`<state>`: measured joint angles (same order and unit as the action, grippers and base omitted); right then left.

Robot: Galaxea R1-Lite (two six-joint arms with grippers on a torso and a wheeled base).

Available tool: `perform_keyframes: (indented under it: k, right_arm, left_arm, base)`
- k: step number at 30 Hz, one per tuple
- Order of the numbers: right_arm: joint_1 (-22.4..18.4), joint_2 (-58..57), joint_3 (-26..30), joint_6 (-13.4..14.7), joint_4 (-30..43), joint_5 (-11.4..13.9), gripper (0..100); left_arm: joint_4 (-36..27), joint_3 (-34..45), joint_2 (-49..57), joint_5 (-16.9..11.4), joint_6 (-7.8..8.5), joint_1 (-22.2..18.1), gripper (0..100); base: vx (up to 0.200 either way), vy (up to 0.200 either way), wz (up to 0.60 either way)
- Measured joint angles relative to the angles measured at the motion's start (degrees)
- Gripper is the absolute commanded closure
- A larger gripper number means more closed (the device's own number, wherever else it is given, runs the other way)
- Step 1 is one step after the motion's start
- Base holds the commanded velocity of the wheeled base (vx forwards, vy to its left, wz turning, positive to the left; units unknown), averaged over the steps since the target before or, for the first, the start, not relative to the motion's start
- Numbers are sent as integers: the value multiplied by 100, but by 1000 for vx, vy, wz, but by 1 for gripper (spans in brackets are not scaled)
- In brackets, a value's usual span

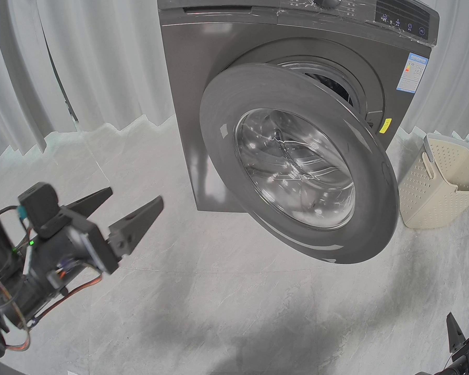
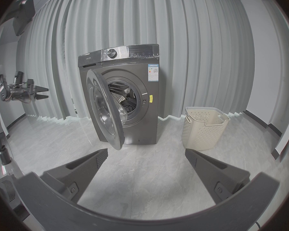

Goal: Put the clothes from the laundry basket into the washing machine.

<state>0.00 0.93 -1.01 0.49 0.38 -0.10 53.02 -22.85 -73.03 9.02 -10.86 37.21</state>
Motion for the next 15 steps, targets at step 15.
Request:
perform_keyframes:
  k: [15]
  right_arm:
    - [0, 0, 0, -20, 5, 10, 0]
  left_arm:
    - [-2425, 1915, 4031, -93, 640, -1596, 0]
  base:
    - [0, 0, 0]
